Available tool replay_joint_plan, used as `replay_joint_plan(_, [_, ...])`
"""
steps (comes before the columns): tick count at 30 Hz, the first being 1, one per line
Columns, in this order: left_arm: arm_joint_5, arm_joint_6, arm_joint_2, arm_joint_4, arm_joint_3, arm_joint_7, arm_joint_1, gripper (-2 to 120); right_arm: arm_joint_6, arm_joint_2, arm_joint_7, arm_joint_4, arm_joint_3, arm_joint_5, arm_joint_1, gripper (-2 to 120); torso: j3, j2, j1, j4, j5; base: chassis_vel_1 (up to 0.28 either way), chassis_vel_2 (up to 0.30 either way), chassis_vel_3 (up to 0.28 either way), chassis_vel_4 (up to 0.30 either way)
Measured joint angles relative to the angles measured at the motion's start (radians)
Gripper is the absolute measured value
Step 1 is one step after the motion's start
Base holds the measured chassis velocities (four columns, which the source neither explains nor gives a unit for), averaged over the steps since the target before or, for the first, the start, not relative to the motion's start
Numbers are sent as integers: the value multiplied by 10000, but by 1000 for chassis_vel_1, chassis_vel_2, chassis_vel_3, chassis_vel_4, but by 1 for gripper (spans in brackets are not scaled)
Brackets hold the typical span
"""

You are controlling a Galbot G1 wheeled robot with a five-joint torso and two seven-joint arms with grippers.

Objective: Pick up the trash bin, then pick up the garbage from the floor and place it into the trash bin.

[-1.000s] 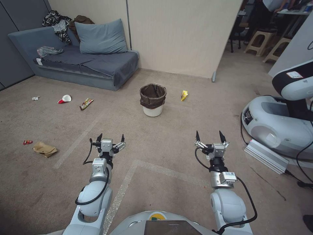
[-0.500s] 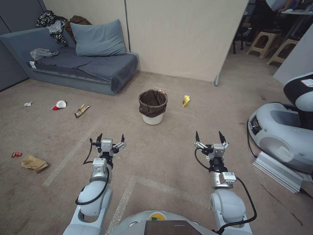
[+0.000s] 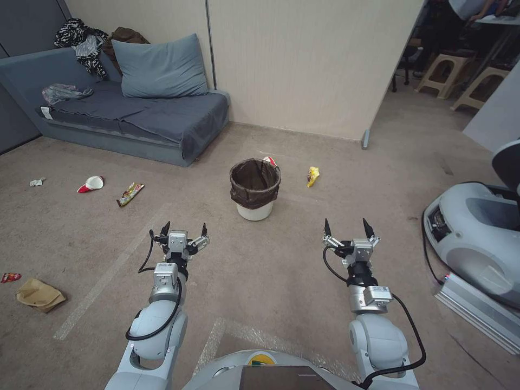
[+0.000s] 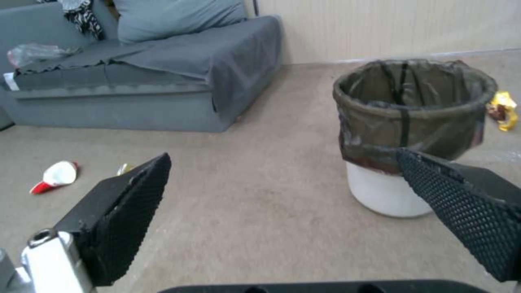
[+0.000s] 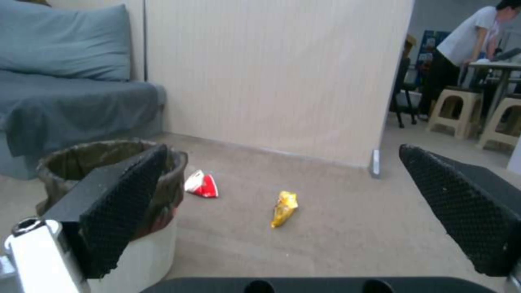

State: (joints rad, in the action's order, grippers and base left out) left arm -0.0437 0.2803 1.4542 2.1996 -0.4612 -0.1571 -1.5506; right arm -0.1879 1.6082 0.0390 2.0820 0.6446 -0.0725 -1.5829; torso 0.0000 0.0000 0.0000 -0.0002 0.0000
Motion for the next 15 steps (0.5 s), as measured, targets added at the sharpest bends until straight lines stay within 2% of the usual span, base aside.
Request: replay_joint_plan(15, [-52,-1,-4,59,32,42,-17,100,-26,-1,6,-61,49,-24,8,100,0,0,0,3,-1,-154,148,148,-153])
